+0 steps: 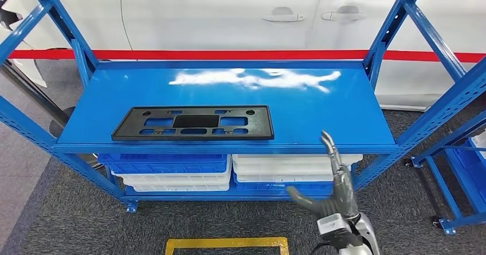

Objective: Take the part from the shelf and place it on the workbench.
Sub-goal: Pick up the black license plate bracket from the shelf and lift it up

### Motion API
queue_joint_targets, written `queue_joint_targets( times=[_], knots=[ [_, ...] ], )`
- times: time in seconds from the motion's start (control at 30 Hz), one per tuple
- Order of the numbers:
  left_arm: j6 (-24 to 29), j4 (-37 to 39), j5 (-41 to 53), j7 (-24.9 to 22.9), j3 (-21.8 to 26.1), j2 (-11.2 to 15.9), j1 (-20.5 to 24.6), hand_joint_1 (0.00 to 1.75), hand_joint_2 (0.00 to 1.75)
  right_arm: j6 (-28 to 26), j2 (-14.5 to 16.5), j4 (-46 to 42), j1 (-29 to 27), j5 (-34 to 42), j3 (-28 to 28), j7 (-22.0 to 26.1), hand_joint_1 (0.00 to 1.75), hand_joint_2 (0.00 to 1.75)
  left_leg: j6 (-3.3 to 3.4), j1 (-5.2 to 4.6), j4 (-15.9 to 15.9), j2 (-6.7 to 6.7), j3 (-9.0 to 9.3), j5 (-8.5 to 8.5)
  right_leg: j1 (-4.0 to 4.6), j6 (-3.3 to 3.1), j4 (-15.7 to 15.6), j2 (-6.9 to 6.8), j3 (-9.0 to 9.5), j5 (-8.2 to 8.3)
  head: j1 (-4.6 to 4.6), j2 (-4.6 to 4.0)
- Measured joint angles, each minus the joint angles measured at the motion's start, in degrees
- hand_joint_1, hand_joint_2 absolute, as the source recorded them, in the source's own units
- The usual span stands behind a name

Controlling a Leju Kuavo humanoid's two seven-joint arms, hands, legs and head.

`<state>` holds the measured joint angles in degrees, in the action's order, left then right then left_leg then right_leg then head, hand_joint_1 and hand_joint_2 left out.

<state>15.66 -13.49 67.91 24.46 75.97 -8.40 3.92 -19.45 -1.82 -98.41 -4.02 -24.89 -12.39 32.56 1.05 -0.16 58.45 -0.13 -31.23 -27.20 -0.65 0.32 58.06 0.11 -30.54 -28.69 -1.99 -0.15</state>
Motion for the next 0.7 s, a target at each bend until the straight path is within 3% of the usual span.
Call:
queue_joint_targets(
  times=[0.2,0.33,0.4,0.47,0.5,0.53,0.57,0.63,0.7],
  knots=[
    [0.0,0.0,1.5,0.4,-0.2,0.0,0.0,0.00,0.00,-0.5,-1.4,-0.9,0.3,-6.9,-10.7,-2.5,0.00,1.75,0.24,-0.23,0.3,-0.05,-0.22,-0.06,-0.23,0.22,-0.1,-0.09,-0.04,0.13,0.00,0.00],
    [0.0,0.0,2.4,0.7,-0.3,-0.1,0.1,0.00,0.00,-1.2,-1.8,-1.1,0.9,-10.7,-15.2,-4.3,0.00,1.75,1.06,0.20,-0.8,0.03,0.08,0.60,-0.14,0.79,0.3,-0.07,-0.13,-0.28,0.01,0.00],
    [-0.1,0.0,2.6,0.8,-0.4,-0.3,0.1,0.00,0.00,-1.4,-2.0,-1.2,1.2,-11.8,-16.4,-4.9,0.00,1.75,1.49,0.62,-1.5,0.16,0.27,1.11,-0.16,1.07,4.6,-0.06,-2.21,-3.00,0.01,0.00],
    [-0.1,0.0,2.9,0.8,-0.4,-0.3,0.1,0.00,0.00,-1.6,-2.4,-1.1,1.6,-13.0,-18.1,-5.7,0.00,1.75,1.60,0.67,-1.6,0.24,0.08,1.19,-0.33,1.38,11.9,-0.07,-6.01,-6.29,0.01,0.00],
    [-0.1,0.0,3.0,0.8,-0.5,-0.3,0.0,0.00,0.00,-1.6,-2.6,-1.0,1.6,-13.4,-18.9,-6.3,0.00,1.75,1.57,0.68,-1.5,0.26,0.03,1.18,-0.46,1.53,14.4,-0.08,-7.36,-6.78,0.01,0.00],
    [-0.2,0.0,3.1,0.8,-0.5,-0.3,0.0,0.00,0.00,-1.6,-2.8,-0.9,1.7,-13.5,-19.5,-7.1,0.00,1.75,1.51,0.70,-1.5,0.23,0.03,1.14,-0.59,1.64,14.9,-0.09,-7.80,-6.15,0.01,0.00],
    [-0.2,0.0,3.3,0.8,-0.5,-0.4,0.0,0.00,0.00,-1.4,-2.8,-0.6,1.9,-13.4,-20.1,-8.1,0.00,1.75,1.38,0.73,-1.4,0.19,0.07,1.06,-0.73,1.69,13.2,-0.09,-7.14,-4.44,0.01,0.00],
    [-0.5,0.1,3.8,0.9,-0.6,-0.4,0.0,0.00,0.00,-0.5,-2.8,0.3,2.9,-12.6,-21.0,-10.0,0.00,1.75,0.88,0.75,-1.1,0.12,0.15,0.76,-0.88,1.58,5.9,-0.09,-3.80,-0.43,0.02,0.00],
    [-0.8,0.1,4.2,0.9,-0.7,-0.5,0.1,0.00,0.00,0.2,-2.6,1.8,4.2,-12.5,-22.2,-11.7,0.00,1.75,0.11,0.58,-0.6,0.07,-0.05,0.51,-0.74,0.99,1.1,0.00,-1.73,1.19,0.01,0.00]
  ],
)
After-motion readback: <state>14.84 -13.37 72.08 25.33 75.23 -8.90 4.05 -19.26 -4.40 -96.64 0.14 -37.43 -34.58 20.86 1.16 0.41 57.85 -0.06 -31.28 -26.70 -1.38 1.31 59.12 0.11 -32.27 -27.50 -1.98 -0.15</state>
